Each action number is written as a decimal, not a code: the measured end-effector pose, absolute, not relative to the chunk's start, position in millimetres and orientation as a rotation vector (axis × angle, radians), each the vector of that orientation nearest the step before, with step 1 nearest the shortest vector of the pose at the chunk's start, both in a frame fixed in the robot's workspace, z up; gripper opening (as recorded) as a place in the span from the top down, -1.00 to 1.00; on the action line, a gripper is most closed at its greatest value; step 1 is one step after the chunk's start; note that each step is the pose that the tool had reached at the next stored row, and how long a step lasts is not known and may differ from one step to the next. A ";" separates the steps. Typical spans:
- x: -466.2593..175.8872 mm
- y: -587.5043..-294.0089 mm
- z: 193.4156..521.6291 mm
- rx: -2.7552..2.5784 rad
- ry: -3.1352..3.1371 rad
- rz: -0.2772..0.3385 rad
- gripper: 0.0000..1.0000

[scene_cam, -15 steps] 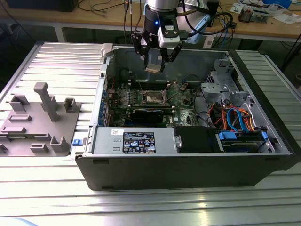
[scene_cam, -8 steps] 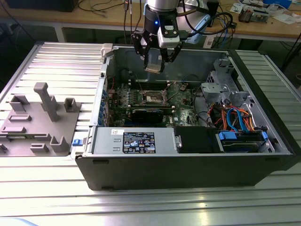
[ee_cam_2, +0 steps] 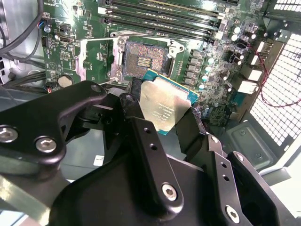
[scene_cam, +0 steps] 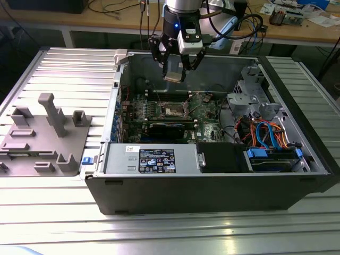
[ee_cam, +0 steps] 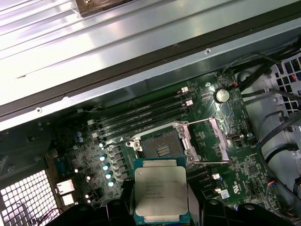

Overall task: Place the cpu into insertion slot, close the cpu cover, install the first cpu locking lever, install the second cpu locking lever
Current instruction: 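Place the cpu into insertion slot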

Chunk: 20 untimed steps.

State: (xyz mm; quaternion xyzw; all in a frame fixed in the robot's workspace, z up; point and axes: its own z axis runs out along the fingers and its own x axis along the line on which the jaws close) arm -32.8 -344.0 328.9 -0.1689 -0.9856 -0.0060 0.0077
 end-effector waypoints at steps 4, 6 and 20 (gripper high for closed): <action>-32.8 -344.0 328.9 -0.535 -3.080 -0.019 -0.08; -32.8 -344.0 328.9 -0.537 -3.080 -0.019 -0.08; -32.8 -343.9 328.9 -0.554 -3.077 -0.019 -0.08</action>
